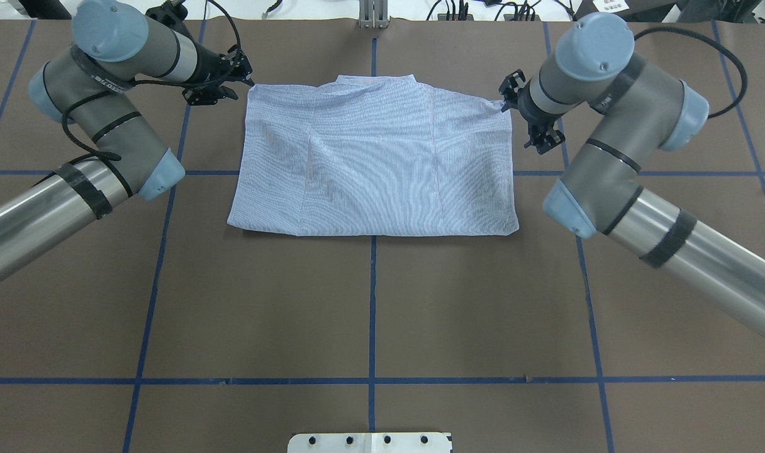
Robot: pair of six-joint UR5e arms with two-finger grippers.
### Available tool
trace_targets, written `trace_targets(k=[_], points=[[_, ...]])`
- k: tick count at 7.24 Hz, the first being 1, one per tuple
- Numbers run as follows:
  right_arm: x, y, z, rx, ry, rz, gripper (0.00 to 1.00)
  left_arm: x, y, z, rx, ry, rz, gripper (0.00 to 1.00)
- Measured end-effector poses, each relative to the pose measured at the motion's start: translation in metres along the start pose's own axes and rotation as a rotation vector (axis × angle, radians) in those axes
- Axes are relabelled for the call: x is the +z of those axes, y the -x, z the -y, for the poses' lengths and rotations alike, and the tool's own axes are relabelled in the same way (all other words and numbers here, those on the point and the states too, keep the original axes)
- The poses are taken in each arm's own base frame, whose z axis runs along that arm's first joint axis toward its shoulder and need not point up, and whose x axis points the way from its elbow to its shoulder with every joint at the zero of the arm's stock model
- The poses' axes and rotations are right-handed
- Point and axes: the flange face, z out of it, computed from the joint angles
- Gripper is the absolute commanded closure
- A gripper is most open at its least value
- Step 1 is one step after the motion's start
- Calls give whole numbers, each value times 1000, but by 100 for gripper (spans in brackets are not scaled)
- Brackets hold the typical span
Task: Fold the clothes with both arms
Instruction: 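Raise both grippers and move the right gripper to the shirt's side edge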
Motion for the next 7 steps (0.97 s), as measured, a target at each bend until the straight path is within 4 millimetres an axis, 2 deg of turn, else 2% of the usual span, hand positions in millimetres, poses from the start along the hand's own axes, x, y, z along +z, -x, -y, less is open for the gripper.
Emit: trace_targets(k=[2,3,5,7], points=[[-14,-63,-24,23,41,-13,15,-25,5,-6,26,1,-63,51],[-18,-87,-31,35,50,-23,15,-33,9,-9,34,2,-82,51],[-5,-119,-61,40,35,-41,19,-42,15,-12,42,1,-98,52],[9,-129,-82,21,16,-47,23,-44,25,-11,42,0,-93,52]])
